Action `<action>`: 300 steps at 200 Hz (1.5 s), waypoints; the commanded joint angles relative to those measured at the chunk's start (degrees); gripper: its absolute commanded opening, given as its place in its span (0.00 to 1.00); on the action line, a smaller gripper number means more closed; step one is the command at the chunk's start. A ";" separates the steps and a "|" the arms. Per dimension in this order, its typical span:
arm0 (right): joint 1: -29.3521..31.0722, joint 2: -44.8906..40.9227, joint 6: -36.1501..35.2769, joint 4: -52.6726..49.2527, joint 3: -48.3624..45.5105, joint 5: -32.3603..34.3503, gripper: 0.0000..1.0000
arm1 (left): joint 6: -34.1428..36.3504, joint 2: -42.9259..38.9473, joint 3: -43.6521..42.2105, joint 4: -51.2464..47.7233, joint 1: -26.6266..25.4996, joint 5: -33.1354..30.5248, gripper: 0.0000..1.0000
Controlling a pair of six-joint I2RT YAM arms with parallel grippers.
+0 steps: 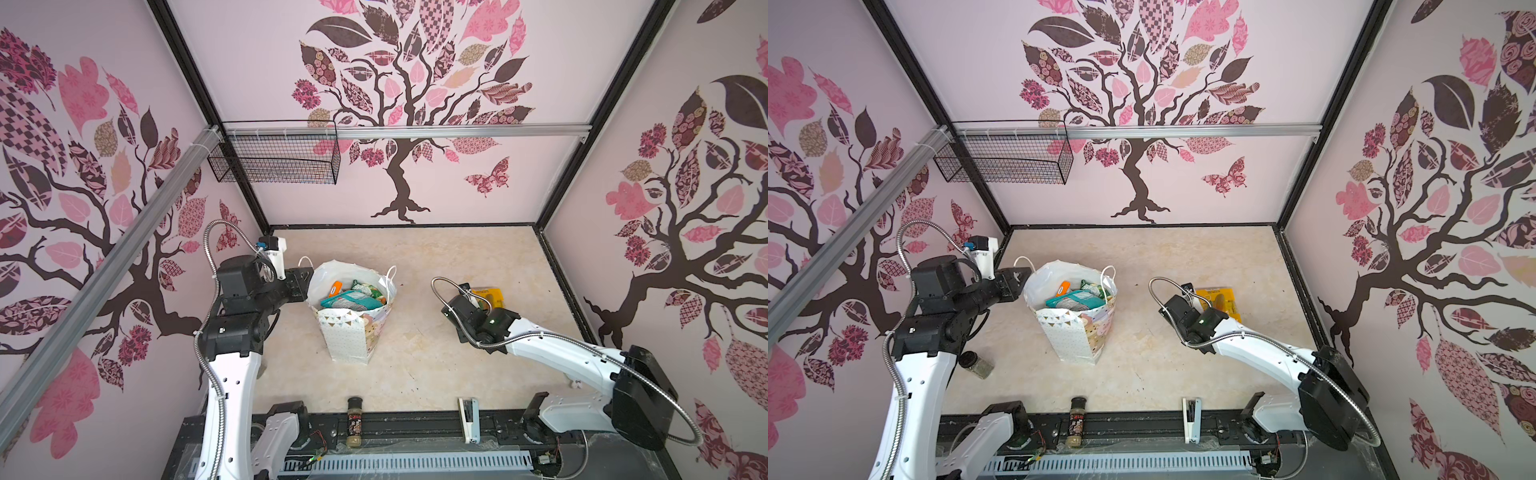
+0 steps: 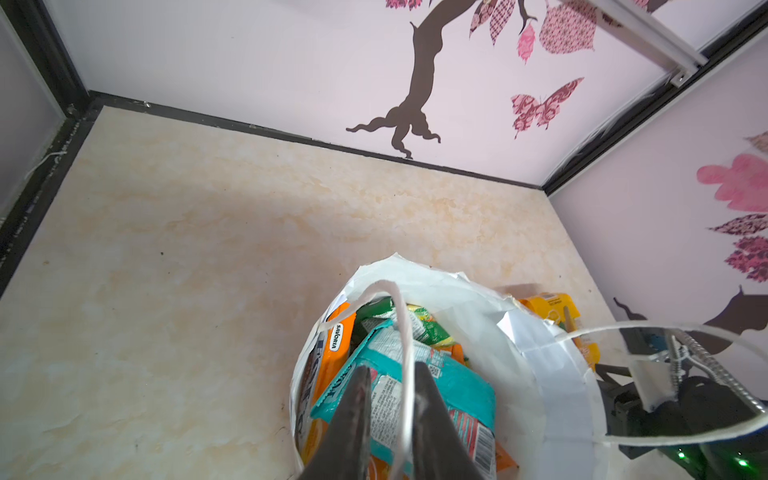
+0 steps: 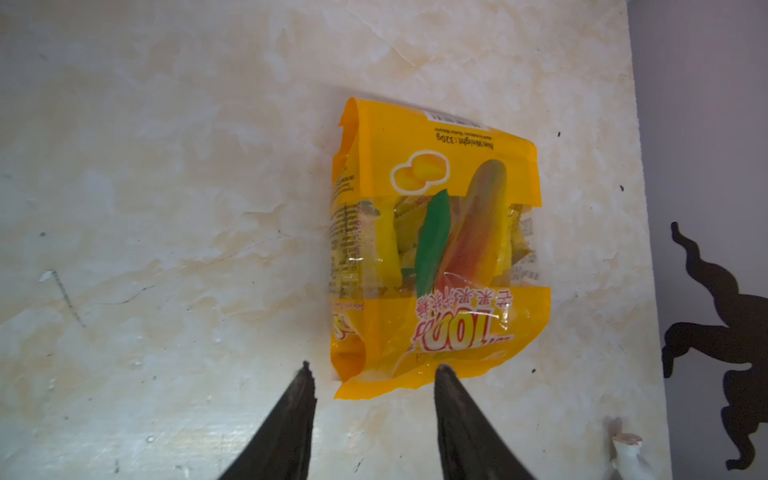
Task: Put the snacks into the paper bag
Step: 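Lower the open right gripper onto the yellow mango packet's edge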
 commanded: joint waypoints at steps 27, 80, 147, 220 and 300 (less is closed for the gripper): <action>-1.61 2.84 -3.16 4.58 -0.84 -2.28 0.47 | 0.93 -0.18 -2.17 1.09 0.17 -0.87 0.19; -1.67 6.61 -2.80 5.35 -1.72 -1.42 0.47 | 0.19 0.08 -2.60 1.97 0.20 -0.51 0.13; -1.72 9.95 -2.04 5.29 -2.02 -0.25 0.41 | -0.79 -0.29 -3.28 3.54 0.22 0.32 0.08; -1.95 10.78 -0.96 6.31 -2.68 2.07 0.29 | -0.55 -0.62 -3.25 3.22 0.20 0.01 0.06; -1.95 11.55 -1.40 5.99 -0.82 0.54 0.00 | -0.67 -1.28 -3.63 3.62 0.31 -0.15 0.05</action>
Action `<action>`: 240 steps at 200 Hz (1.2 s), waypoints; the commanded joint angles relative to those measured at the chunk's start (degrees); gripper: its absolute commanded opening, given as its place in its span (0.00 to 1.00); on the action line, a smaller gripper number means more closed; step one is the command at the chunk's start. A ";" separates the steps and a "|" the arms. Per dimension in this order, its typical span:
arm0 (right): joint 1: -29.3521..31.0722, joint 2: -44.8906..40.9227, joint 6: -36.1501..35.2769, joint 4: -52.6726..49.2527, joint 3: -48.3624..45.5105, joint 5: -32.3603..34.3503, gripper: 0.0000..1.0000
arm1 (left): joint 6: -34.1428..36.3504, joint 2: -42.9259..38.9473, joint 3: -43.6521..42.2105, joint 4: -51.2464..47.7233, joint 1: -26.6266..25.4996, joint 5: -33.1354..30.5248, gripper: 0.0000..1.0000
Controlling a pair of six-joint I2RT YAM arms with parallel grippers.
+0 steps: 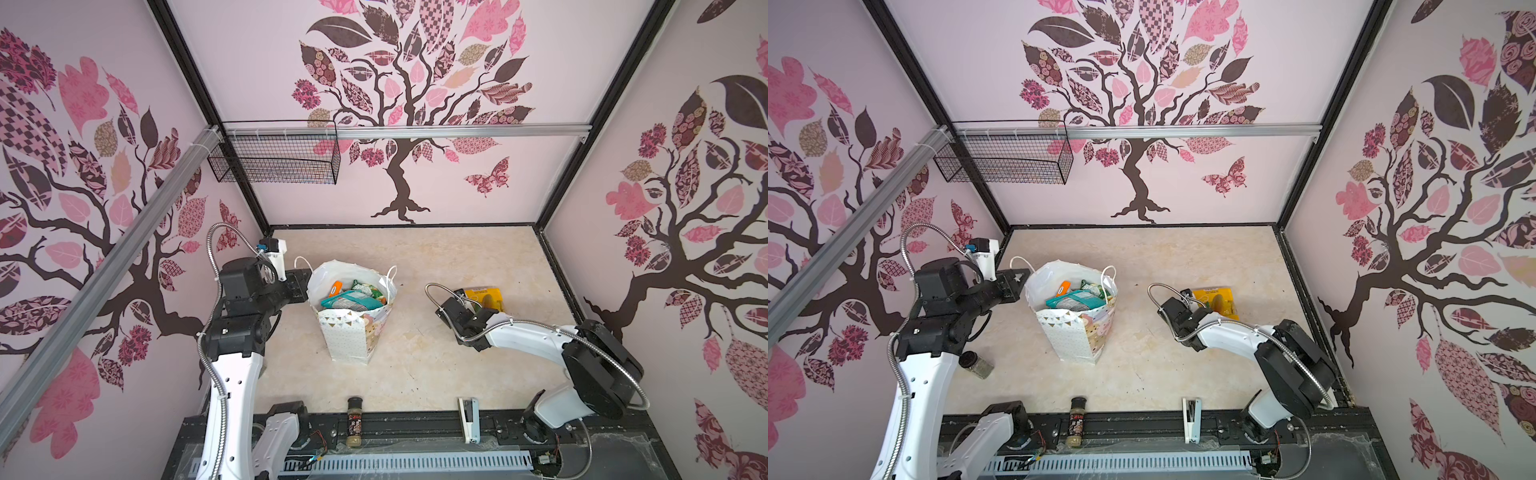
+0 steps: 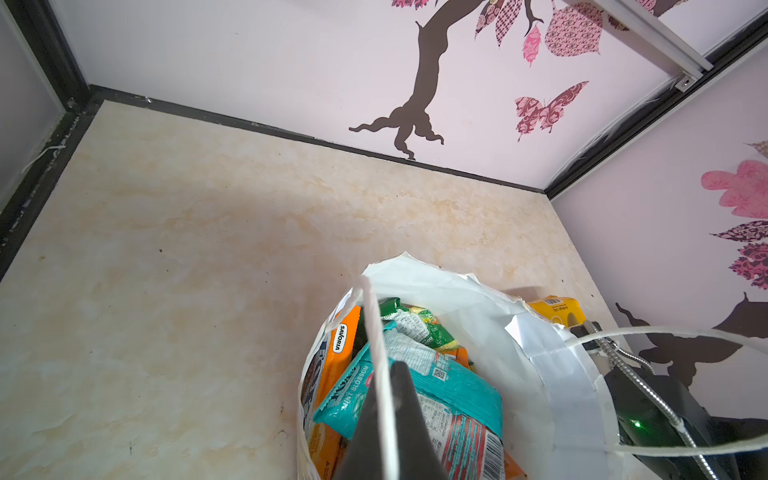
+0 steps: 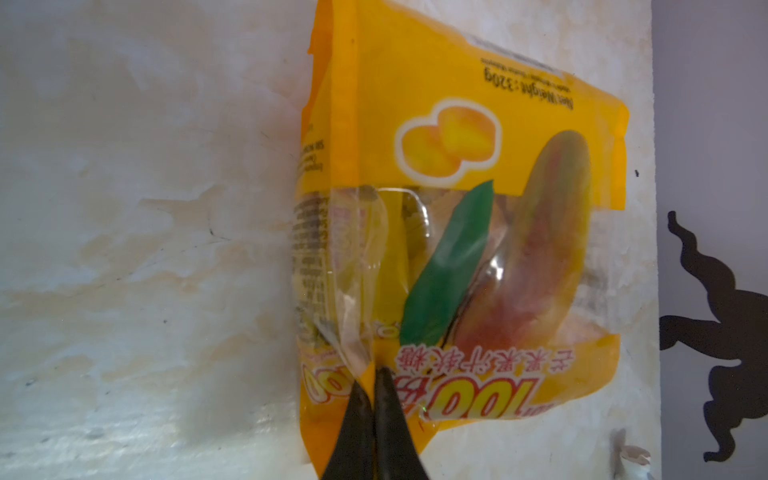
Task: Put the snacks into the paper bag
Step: 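Lower the open right gripper onto the yellow mango packet's edge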
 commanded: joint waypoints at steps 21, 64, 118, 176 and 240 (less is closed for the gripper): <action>-0.13 -2.87 0.17 -0.97 2.03 -3.29 0.00 | 0.19 -0.43 -1.32 1.53 0.22 0.14 0.04; -0.14 -8.64 -0.33 -0.35 1.41 -4.89 0.00 | 0.04 -0.47 -1.32 1.77 0.25 -0.15 0.03; -0.18 -13.07 -0.05 0.99 0.28 -8.61 0.00 | 0.45 -1.08 -1.59 1.85 0.24 -0.51 0.00; -0.17 -16.50 1.22 2.81 -0.69 -14.44 0.00 | -0.06 -0.84 -1.98 2.79 0.22 -0.16 0.00; -0.21 -19.68 1.20 3.05 -1.56 -18.78 0.00 | 0.16 -1.28 -2.12 2.55 0.24 -0.12 0.00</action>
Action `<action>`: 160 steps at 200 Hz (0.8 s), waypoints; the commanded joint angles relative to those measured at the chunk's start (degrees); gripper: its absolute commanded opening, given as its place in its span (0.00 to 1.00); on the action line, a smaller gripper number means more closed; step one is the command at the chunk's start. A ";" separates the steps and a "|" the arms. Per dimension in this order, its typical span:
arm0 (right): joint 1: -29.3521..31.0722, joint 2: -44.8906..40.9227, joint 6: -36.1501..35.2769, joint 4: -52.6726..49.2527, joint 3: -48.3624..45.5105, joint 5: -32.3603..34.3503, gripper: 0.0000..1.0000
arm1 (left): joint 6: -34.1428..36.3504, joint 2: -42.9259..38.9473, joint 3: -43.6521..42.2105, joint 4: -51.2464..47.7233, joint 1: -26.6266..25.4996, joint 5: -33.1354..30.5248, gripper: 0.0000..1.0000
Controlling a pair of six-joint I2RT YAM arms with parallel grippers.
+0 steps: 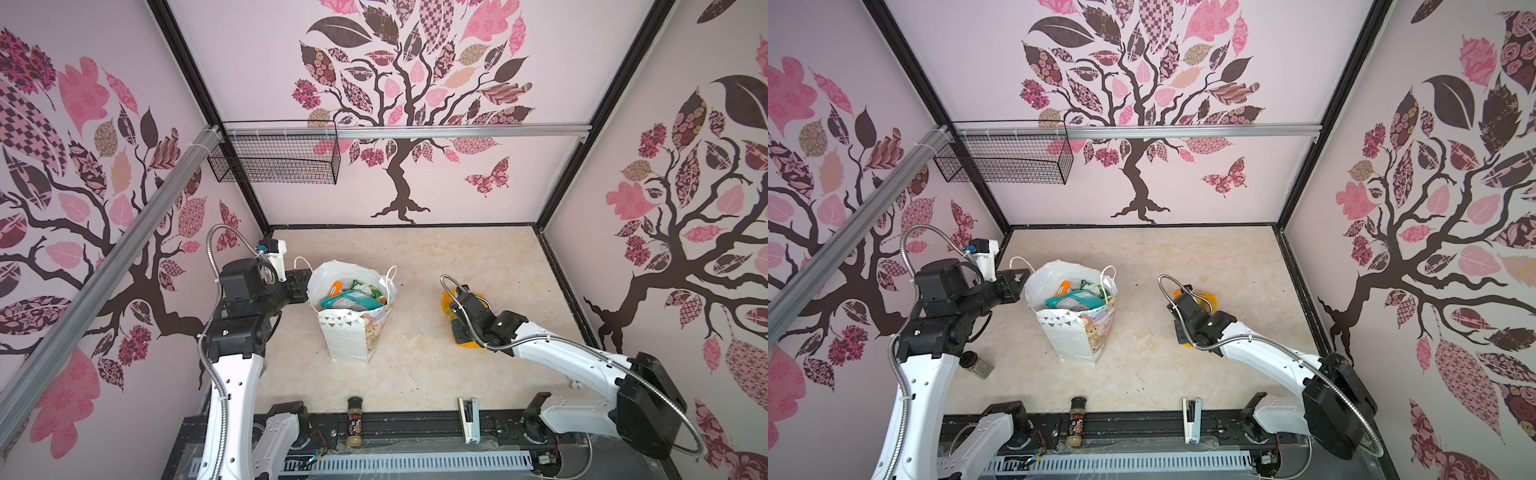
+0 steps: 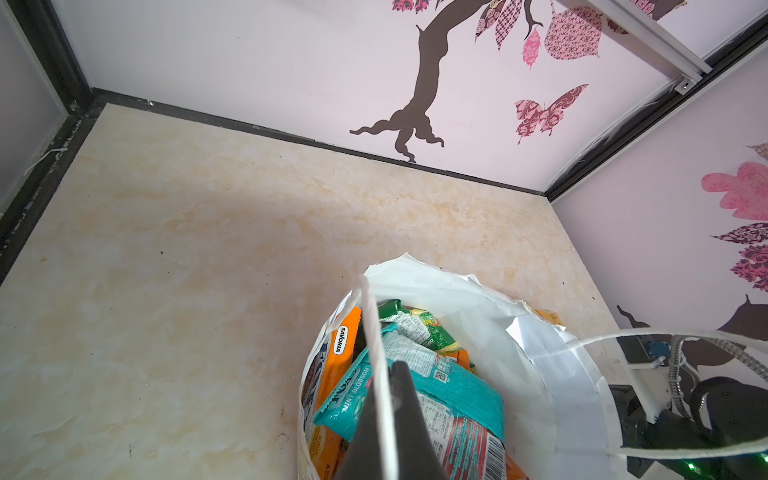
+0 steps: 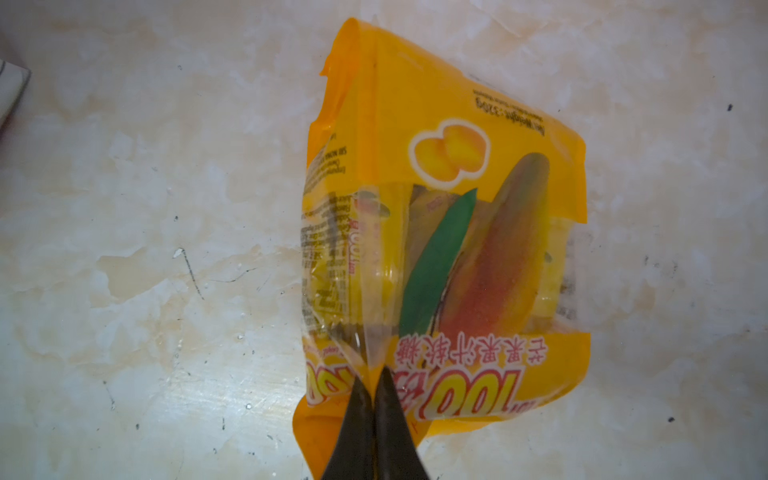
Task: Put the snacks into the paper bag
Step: 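Lower the open right gripper onto the yellow mango packet's edge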
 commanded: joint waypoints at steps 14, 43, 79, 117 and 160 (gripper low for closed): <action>-0.05 -5.22 1.09 1.63 -0.30 -1.90 0.00 | 0.40 -0.87 -1.28 1.61 0.26 0.03 0.00; -0.04 -6.85 1.27 1.39 -0.70 -3.83 0.00 | 0.47 -0.81 -1.44 1.59 0.23 0.05 0.00; -0.02 -7.24 0.85 1.97 -0.55 -6.90 0.00 | 0.47 -1.38 -1.74 2.01 0.28 -0.19 0.00; 0.05 -3.83 0.91 7.16 -0.45 -14.94 0.00 | 0.32 -1.49 -1.86 2.15 0.24 -0.61 0.00; 1.89 0.57 0.81 11.38 2.71 -20.68 0.00 | 0.31 -1.14 -1.67 2.34 0.27 -0.80 0.00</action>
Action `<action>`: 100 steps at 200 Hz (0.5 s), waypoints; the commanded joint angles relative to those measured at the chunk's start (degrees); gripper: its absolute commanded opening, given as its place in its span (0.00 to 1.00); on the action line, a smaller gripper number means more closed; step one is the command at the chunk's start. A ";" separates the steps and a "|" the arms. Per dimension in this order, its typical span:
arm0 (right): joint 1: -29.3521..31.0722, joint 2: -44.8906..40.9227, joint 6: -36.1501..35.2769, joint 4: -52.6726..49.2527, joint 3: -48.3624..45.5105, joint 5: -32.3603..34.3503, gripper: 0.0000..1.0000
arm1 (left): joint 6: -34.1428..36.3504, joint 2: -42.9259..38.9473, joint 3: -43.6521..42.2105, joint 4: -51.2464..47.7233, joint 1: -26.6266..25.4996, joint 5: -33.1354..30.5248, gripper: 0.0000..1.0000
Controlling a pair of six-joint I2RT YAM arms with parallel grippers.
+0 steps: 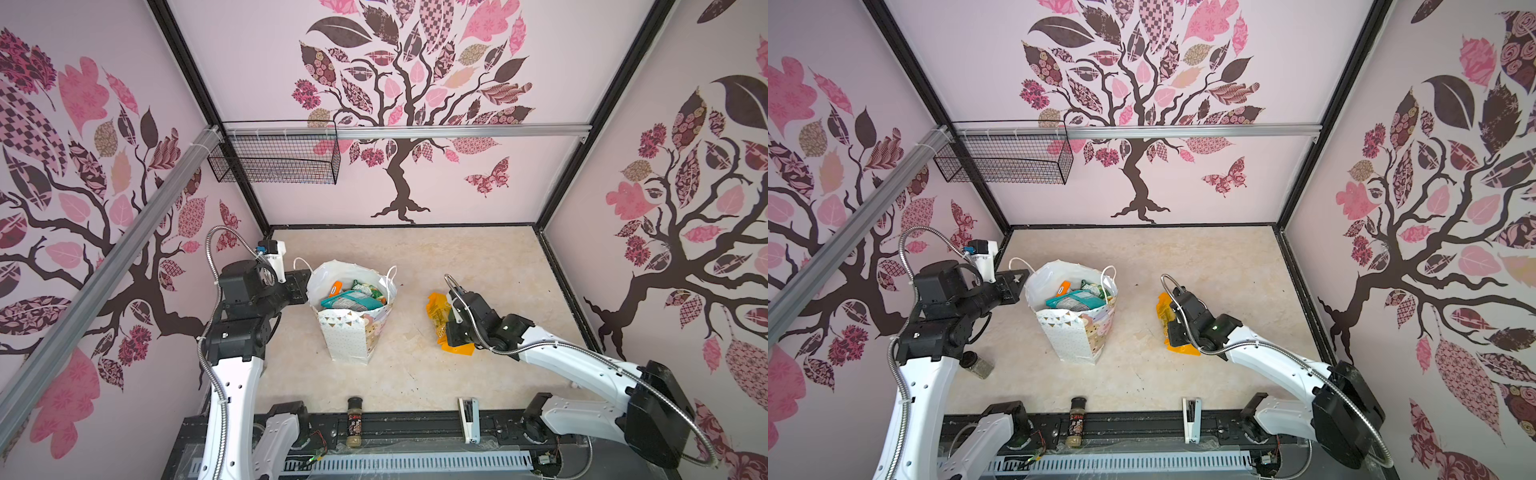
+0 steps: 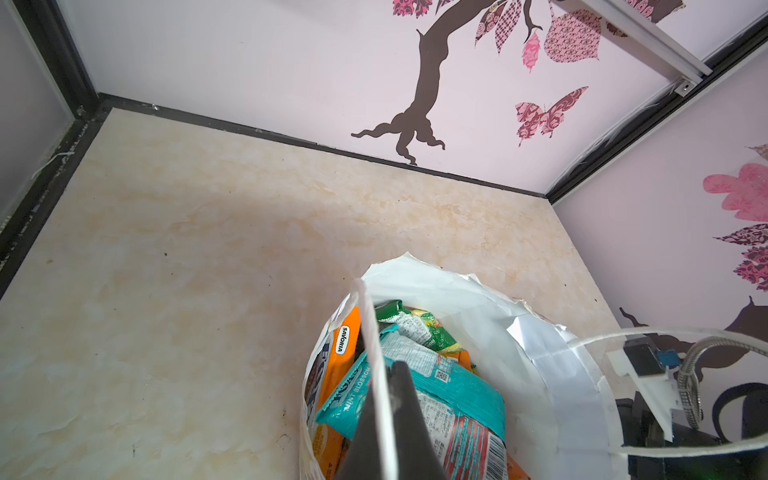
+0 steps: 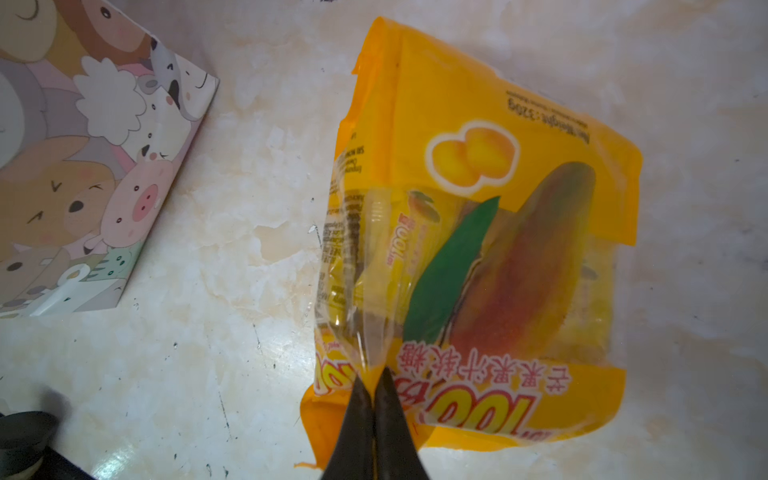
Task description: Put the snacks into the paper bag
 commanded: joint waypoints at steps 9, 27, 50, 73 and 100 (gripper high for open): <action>2.38 3.27 -0.50 5.17 5.51 -4.15 0.00 | 0.30 -0.23 -1.29 2.07 0.29 -0.32 0.00; 3.44 4.01 -0.90 4.28 7.61 -2.20 0.05 | 0.36 -0.02 -1.13 1.94 0.25 -0.36 0.00; 3.46 3.70 -0.72 2.71 7.86 -0.09 0.18 | 0.67 -0.35 -0.99 1.34 0.22 -0.32 0.00; 3.46 2.04 -0.60 1.14 7.13 -0.06 0.38 | 0.66 -0.88 -1.13 1.64 0.29 -0.36 0.00; 3.51 -3.06 0.89 0.34 3.62 2.23 0.56 | 0.69 -0.55 -1.17 1.58 0.25 -0.02 0.00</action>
